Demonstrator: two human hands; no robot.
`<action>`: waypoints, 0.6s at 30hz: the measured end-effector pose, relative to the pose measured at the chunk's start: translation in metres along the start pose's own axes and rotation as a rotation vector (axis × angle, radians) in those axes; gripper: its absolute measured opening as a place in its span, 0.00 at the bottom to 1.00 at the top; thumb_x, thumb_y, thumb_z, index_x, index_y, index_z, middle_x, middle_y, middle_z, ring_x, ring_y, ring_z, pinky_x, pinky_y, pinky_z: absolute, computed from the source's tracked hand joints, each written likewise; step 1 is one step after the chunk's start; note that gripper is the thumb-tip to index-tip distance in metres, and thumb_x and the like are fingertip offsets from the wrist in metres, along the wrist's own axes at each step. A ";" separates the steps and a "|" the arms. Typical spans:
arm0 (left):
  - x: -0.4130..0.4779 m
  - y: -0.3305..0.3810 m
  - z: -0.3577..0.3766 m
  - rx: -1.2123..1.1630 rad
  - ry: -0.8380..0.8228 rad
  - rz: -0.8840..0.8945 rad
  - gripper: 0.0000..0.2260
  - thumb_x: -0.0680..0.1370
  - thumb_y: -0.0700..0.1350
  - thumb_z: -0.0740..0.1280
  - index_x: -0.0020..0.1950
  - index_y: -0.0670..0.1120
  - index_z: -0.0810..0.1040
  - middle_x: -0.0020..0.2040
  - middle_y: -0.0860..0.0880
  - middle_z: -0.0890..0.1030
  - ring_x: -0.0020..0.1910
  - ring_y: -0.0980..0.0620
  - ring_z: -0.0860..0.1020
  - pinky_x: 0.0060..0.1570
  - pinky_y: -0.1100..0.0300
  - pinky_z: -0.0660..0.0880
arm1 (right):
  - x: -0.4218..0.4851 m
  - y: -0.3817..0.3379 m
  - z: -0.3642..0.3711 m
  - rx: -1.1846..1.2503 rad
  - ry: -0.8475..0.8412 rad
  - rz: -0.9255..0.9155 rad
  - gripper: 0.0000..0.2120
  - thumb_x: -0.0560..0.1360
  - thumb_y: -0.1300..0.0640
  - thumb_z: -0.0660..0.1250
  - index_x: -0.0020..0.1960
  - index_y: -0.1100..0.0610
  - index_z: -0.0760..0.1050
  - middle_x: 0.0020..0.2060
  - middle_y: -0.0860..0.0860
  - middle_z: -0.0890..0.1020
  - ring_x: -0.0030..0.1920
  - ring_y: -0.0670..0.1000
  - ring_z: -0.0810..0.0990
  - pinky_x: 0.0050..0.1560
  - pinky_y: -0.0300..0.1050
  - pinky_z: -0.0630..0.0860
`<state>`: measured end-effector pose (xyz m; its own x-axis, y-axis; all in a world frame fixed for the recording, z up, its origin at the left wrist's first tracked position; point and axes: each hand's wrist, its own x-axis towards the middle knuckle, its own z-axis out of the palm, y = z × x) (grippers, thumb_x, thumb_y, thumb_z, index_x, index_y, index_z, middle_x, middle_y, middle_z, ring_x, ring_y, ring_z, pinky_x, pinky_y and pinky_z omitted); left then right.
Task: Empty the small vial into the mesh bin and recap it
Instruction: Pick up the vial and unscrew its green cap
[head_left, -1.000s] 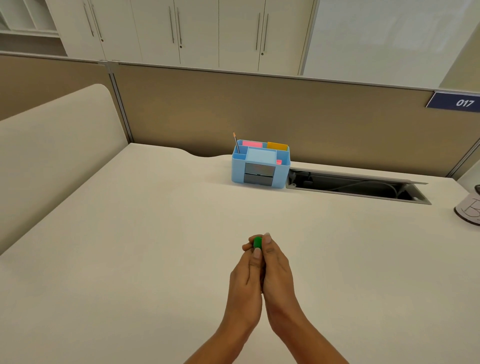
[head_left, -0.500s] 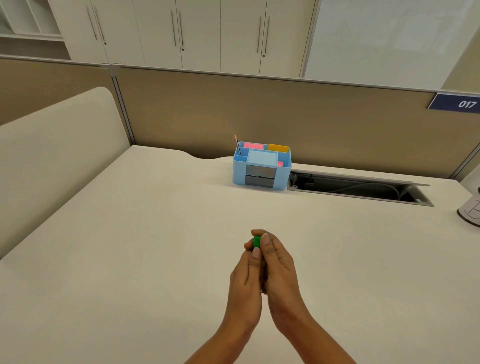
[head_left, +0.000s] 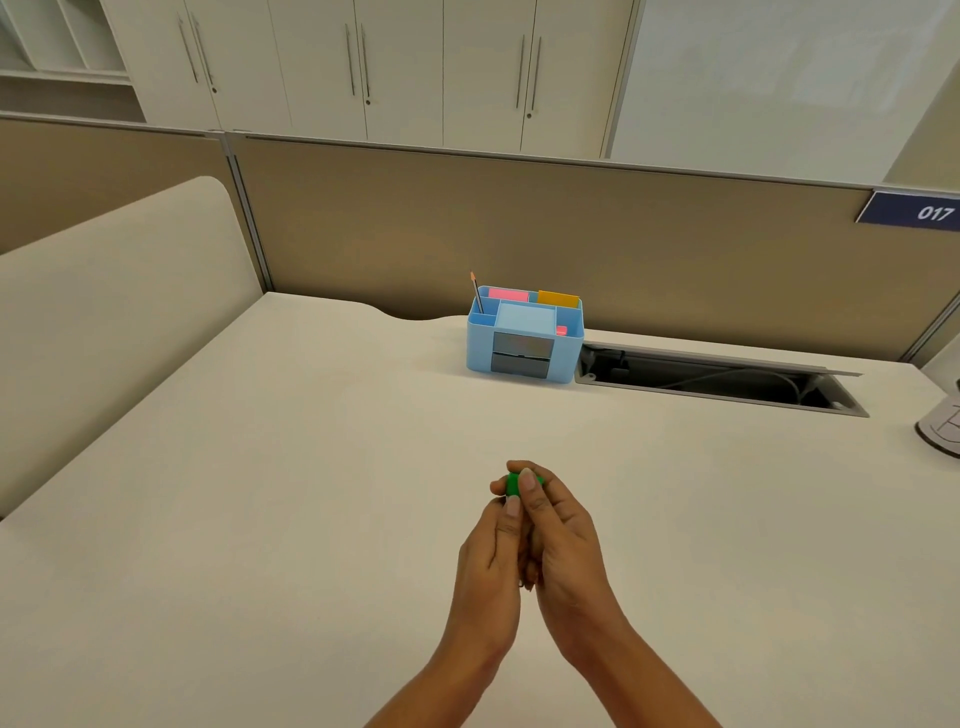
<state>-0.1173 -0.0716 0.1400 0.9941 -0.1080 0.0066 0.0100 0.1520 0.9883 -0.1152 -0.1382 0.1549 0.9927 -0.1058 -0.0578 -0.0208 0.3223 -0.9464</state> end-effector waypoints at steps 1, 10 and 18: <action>0.001 0.000 -0.001 0.007 -0.008 0.016 0.17 0.76 0.55 0.54 0.37 0.44 0.73 0.26 0.55 0.71 0.26 0.61 0.68 0.26 0.70 0.67 | 0.001 -0.002 -0.001 -0.027 -0.014 -0.003 0.15 0.68 0.45 0.63 0.48 0.53 0.78 0.38 0.47 0.84 0.26 0.44 0.72 0.22 0.35 0.67; 0.012 0.003 -0.017 0.322 0.128 0.269 0.09 0.73 0.43 0.69 0.41 0.56 0.72 0.35 0.56 0.77 0.35 0.64 0.77 0.33 0.76 0.71 | 0.014 -0.014 -0.014 -0.404 0.038 -0.121 0.12 0.66 0.45 0.69 0.46 0.49 0.79 0.42 0.46 0.84 0.45 0.41 0.81 0.42 0.29 0.76; 0.012 -0.003 -0.014 0.360 0.157 0.322 0.13 0.76 0.40 0.65 0.42 0.57 0.66 0.41 0.57 0.78 0.43 0.67 0.78 0.37 0.76 0.73 | 0.007 -0.002 -0.001 -0.249 0.012 -0.161 0.13 0.69 0.46 0.65 0.43 0.55 0.79 0.35 0.48 0.83 0.40 0.46 0.82 0.41 0.33 0.77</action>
<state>-0.1041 -0.0594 0.1349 0.9450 0.0419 0.3244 -0.3103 -0.1982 0.9297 -0.1079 -0.1402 0.1561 0.9841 -0.1483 0.0973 0.1072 0.0602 -0.9924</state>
